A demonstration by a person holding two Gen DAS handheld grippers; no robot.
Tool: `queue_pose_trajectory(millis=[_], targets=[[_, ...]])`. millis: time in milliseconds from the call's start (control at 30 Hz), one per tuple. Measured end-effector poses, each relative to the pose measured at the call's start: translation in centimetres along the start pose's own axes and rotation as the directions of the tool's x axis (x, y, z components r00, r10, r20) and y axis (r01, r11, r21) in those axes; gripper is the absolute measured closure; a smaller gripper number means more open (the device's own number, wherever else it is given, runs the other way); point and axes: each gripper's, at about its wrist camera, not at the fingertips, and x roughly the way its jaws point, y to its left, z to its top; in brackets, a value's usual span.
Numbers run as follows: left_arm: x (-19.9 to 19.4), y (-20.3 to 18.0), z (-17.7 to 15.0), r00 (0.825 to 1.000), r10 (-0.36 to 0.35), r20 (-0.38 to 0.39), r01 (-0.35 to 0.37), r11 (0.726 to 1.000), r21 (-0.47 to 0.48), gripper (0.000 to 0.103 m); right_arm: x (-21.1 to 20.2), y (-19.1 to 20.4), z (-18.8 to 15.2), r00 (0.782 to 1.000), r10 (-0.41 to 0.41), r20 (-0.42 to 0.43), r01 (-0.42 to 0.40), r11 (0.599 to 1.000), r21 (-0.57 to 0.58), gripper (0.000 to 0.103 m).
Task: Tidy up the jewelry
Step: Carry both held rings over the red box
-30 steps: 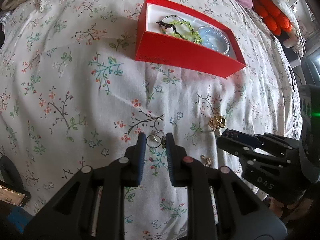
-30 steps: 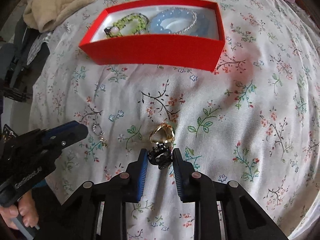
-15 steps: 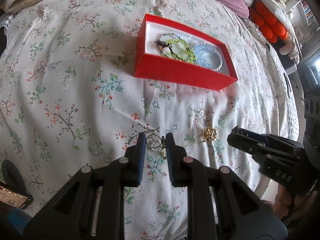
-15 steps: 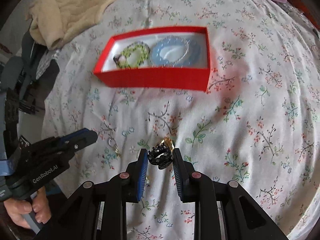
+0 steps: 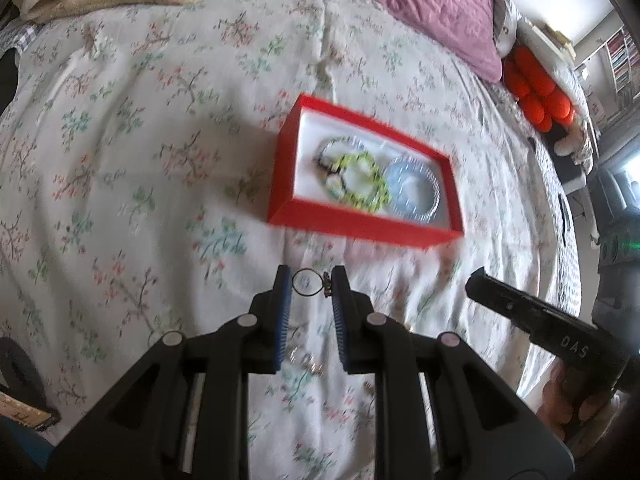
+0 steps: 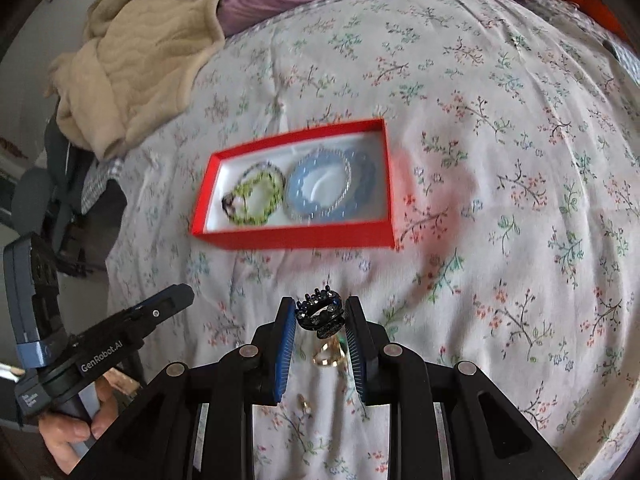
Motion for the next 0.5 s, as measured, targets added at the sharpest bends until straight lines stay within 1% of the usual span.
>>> queue_pose_trajectory(millis=[233, 400, 500], targets=[[1.1, -1.3, 2.5, 0.996, -0.04, 0.081, 0.039, 0.999, 0.016, 0.081, 1.1, 0.4, 2.4, 0.998, 0.032, 0.045, -0.033, 0.999, 0.021, 0.078], [2.7, -2.5, 3.6, 0.993, -0.068, 0.094, 0.065, 0.997, 0.041, 0.081, 2.8, 0.1, 4.1, 0.998, 0.021, 0.062, -0.023, 0.999, 0.042, 0.078], [3.6, -3.1, 4.0, 0.994, -0.061, 0.089, 0.056, 0.997, 0.055, 0.081, 3.6, -0.4, 4.7, 0.998, 0.02, 0.065, -0.023, 0.998, 0.057, 0.077]])
